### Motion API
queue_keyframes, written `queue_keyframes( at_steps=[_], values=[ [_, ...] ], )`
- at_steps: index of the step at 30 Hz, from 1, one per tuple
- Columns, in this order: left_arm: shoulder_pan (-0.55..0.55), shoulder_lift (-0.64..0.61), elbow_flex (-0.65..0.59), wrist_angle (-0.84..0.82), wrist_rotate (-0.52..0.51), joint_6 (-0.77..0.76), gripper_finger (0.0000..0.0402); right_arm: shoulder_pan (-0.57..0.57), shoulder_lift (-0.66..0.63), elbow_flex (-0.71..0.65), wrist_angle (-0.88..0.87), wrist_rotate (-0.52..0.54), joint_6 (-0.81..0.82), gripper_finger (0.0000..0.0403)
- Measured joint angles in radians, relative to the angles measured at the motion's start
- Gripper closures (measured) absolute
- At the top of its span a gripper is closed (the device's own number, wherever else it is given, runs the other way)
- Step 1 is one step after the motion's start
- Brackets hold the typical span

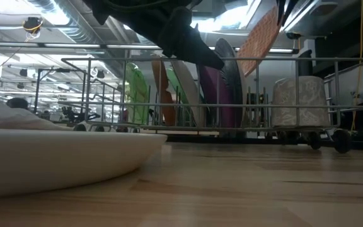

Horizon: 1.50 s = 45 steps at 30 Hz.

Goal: Sort dishes
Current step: Put the orange plate into the dish rack

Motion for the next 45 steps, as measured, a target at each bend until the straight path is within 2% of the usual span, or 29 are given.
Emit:
queue_keyframes(
  at_steps=[14, 19, 28, 37, 45],
  values=[
    [0.0, 0.0, 0.0, -0.003, 0.001, -0.006, 0.039, -0.014, -0.035, -0.002, 0.006, -0.005, -0.082, 0.0391],
    [0.0, 0.0, 0.0, -0.003, -0.001, -0.014, 0.0383, -0.027, -0.072, -0.062, 0.027, 0.0, -0.109, 0.0391],
    [0.0, 0.0, 0.0, -0.003, 0.001, -0.011, 0.0388, -0.024, -0.137, -0.174, 0.018, -0.05, -0.08, 0.0391],
    [0.001, 0.0, 0.0, -0.003, 0.001, -0.019, 0.0389, -0.026, -0.196, -0.178, 0.012, -0.012, -0.047, 0.0391],
    [0.0, 0.0, 0.0, -0.003, -0.005, -0.02, 0.0383, -0.026, -0.192, -0.177, 0.01, -0.005, -0.024, 0.0391]
  ],
)
